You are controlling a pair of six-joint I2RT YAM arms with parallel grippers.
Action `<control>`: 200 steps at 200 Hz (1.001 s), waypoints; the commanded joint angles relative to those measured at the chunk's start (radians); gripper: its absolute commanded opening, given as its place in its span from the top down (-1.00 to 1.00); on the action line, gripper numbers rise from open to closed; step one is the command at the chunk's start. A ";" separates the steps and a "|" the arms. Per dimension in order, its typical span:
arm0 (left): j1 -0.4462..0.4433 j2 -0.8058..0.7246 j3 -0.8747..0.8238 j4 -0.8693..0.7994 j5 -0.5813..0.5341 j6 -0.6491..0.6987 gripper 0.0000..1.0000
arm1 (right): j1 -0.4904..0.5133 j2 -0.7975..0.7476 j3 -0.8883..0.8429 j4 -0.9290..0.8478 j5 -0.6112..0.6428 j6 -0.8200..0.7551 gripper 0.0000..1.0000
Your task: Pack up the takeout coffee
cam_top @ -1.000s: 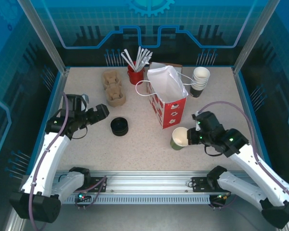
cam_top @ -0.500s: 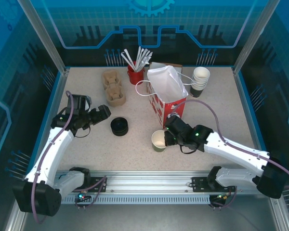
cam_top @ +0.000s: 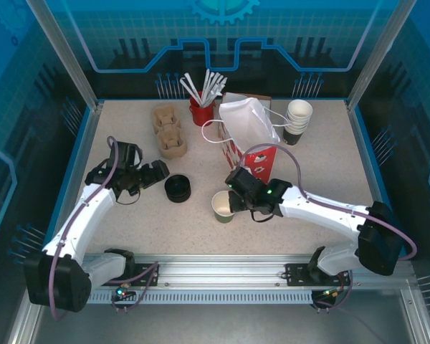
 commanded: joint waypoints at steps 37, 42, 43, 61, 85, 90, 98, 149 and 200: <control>-0.033 0.050 -0.024 0.027 -0.002 -0.020 -0.72 | 0.021 0.087 0.084 0.025 0.031 -0.013 1.00; -0.037 0.056 -0.022 0.028 -0.008 -0.020 -0.71 | 0.022 0.095 0.092 0.025 0.030 -0.014 1.00; -0.037 0.058 -0.021 0.027 -0.010 -0.020 -0.71 | 0.022 0.097 0.094 0.024 0.030 -0.015 1.00; -0.052 0.084 -0.014 0.022 -0.028 -0.020 -0.67 | 0.020 0.124 0.119 0.017 0.036 -0.021 1.00; -0.065 0.116 -0.006 0.018 -0.031 -0.021 -0.65 | 0.017 0.158 0.147 0.004 0.041 -0.023 1.00; -0.068 0.122 -0.004 0.018 -0.031 -0.021 -0.65 | 0.017 0.165 0.153 0.000 0.043 -0.023 0.98; -0.072 0.128 -0.004 0.020 -0.028 -0.023 -0.65 | 0.017 0.175 0.163 -0.007 0.047 -0.023 0.93; -0.077 0.140 -0.003 0.019 -0.032 -0.029 -0.65 | 0.014 0.222 0.217 -0.031 0.056 -0.038 0.75; -0.090 0.141 0.009 -0.006 -0.058 -0.020 -0.66 | 0.009 0.203 0.274 -0.076 0.069 -0.054 0.39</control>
